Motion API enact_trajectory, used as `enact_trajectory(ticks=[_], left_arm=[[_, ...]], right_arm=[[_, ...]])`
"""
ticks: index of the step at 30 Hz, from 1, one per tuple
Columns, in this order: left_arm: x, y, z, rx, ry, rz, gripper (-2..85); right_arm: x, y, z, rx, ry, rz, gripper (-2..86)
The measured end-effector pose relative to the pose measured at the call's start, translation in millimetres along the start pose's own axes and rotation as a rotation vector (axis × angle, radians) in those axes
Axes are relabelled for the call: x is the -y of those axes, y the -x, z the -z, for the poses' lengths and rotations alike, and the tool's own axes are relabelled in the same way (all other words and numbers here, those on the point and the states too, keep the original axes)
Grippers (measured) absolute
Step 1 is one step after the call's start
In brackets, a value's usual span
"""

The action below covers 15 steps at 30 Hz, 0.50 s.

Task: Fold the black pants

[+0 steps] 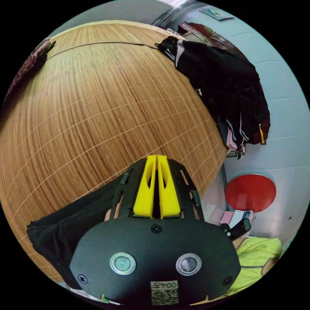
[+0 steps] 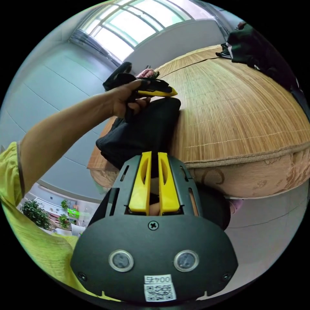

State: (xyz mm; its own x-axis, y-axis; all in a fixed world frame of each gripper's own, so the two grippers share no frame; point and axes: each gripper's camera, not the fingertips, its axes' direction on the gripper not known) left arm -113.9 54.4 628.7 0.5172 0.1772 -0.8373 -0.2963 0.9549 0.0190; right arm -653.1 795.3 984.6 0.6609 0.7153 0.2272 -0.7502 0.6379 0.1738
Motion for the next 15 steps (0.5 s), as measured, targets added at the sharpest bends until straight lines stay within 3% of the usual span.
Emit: enact_trajectory(ticks=[4, 8, 12, 15], left_arm=[[-50, -46, 72, 0.056, -0.173, -0.199, 0.5], [-136, -91, 83, 0.078, -0.146, -0.405, 0.6], [-252, -134, 46, 0.404, -0.110, -0.578, 0.7], [-307, -132, 26, 0.553, -0.305, -0.613, 0.7]], right_arm=[[-5, -18, 28, 0.057, -0.139, -0.088, 2.4], [10, -18, 28, -0.001, -0.105, -0.080, 2.6], [45, 1, 14, 0.018, -0.078, -0.022, 2.3], [73, 23, -40, 0.005, 0.105, 0.027, 2.3]])
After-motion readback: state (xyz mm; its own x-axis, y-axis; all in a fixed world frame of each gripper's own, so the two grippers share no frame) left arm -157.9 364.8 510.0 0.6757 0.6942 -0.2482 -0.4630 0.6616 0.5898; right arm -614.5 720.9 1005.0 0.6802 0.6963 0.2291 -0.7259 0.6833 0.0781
